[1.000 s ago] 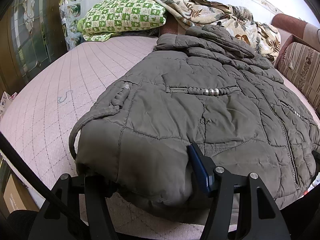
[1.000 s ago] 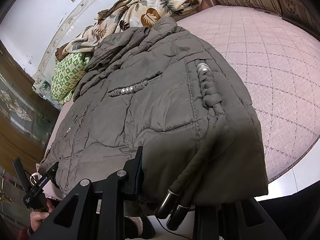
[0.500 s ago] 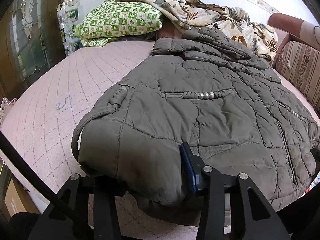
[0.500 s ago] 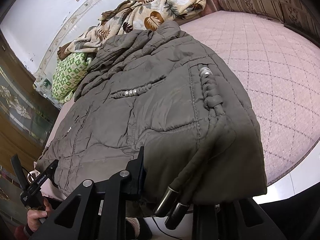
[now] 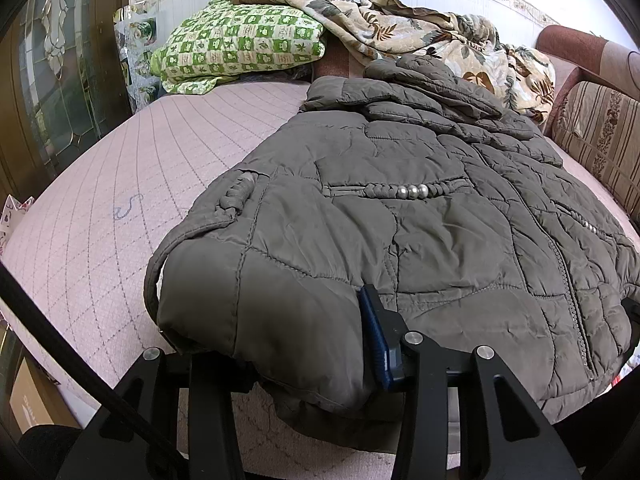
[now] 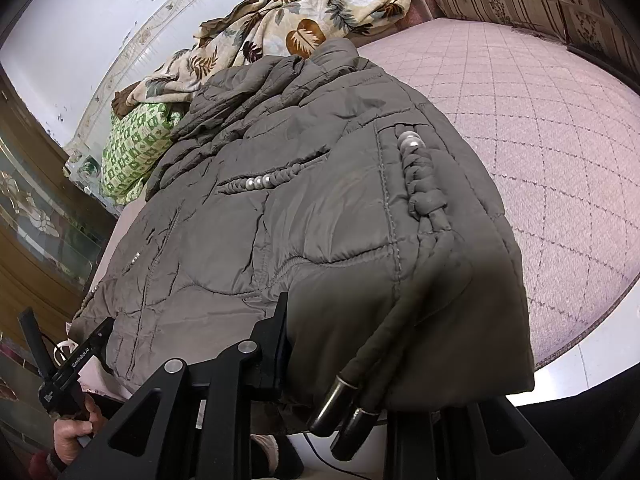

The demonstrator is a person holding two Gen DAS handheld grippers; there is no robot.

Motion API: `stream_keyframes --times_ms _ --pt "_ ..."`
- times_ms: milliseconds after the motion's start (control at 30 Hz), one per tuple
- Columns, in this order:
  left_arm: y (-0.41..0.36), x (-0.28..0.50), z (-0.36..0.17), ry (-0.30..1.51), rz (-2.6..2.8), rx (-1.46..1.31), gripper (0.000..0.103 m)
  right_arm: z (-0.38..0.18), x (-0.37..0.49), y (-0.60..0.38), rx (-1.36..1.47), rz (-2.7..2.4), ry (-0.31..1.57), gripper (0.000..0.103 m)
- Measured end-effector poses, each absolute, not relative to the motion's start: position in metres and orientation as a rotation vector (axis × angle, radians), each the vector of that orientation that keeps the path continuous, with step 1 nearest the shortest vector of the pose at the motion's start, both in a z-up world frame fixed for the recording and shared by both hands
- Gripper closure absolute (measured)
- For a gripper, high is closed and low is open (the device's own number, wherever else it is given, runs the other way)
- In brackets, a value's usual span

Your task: Fold large clothes

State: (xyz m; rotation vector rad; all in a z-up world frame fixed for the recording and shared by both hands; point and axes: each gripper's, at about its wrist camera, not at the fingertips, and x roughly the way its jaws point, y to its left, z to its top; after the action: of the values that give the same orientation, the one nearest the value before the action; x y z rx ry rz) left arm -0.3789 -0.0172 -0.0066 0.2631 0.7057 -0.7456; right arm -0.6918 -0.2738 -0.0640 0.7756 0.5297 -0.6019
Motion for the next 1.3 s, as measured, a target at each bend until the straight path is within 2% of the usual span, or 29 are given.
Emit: stream_keyframes --times_ms 1067,1300 --pt "-0.017 -0.379 -0.007 0.702 -0.744 0.264 0.062 -0.063 -0.689 -0.272 0.752 -0.611 0.539 0.075" --pt "-0.015 -0.377 0.007 0.66 -0.762 0.239 0.076 -0.042 -0.692 -0.264 0.672 -0.606 0.491 0.082"
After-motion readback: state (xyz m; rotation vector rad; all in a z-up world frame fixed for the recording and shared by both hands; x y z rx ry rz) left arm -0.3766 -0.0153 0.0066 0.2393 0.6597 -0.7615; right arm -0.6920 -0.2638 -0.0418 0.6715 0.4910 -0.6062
